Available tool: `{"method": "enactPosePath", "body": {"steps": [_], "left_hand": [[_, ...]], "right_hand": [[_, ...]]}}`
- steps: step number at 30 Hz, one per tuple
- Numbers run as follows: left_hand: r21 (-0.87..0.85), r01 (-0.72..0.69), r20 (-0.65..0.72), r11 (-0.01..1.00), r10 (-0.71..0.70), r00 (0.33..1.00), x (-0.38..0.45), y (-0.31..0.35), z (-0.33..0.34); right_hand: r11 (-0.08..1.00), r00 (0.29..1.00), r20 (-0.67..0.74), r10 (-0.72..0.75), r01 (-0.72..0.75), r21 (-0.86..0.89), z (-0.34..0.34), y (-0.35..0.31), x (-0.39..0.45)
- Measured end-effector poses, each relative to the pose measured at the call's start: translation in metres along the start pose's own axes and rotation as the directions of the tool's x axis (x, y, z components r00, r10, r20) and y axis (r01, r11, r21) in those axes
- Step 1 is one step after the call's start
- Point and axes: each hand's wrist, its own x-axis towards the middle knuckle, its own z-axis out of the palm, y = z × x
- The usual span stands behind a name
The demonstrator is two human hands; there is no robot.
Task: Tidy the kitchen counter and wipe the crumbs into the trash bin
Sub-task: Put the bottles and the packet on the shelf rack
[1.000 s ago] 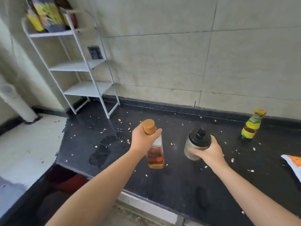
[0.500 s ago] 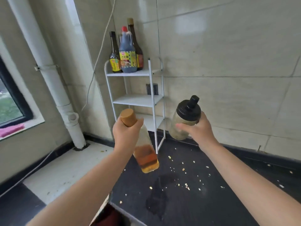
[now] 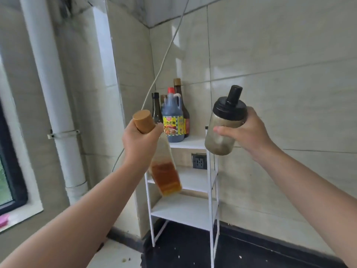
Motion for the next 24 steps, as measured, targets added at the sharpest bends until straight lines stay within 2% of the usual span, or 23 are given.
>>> {"method": "enactPosePath", "body": {"steps": [6, 9, 13, 17, 20, 24], "left_hand": [[-0.074, -0.088, -0.011, 0.993, 0.087, 0.996, 0.078, 0.012, 0.044], [-0.092, -0.139, 0.032, 0.986, 0.143, 0.989, 0.108, 0.016, 0.067], [-0.086, -0.181, 0.139, 0.980, 0.191, 0.972, 0.142, 0.013, 0.102], [-0.098, -0.171, 0.217, 0.980, 0.189, 0.958, 0.163, 0.004, 0.130], [-0.106, -0.128, 0.250, 0.986, 0.151, 0.956, 0.178, -0.005, 0.145], [-0.060, -0.111, 0.273, 0.992, 0.124, 0.954, 0.199, -0.018, 0.163]], "right_hand": [[0.997, 0.998, -0.033, -0.044, 0.046, 0.069, 0.035, 0.010, 0.098], [0.998, 0.999, -0.012, -0.034, 0.035, 0.051, 0.054, 0.026, 0.139], [0.998, 1.000, 0.005, -0.019, 0.019, -0.053, 0.078, 0.065, 0.186], [0.988, 0.997, 0.029, 0.078, -0.074, -0.135, 0.082, 0.099, 0.212], [0.968, 0.984, 0.133, 0.118, -0.084, -0.238, 0.081, 0.112, 0.223], [0.895, 0.949, 0.289, 0.127, 0.016, -0.445, 0.084, 0.117, 0.239]]}}
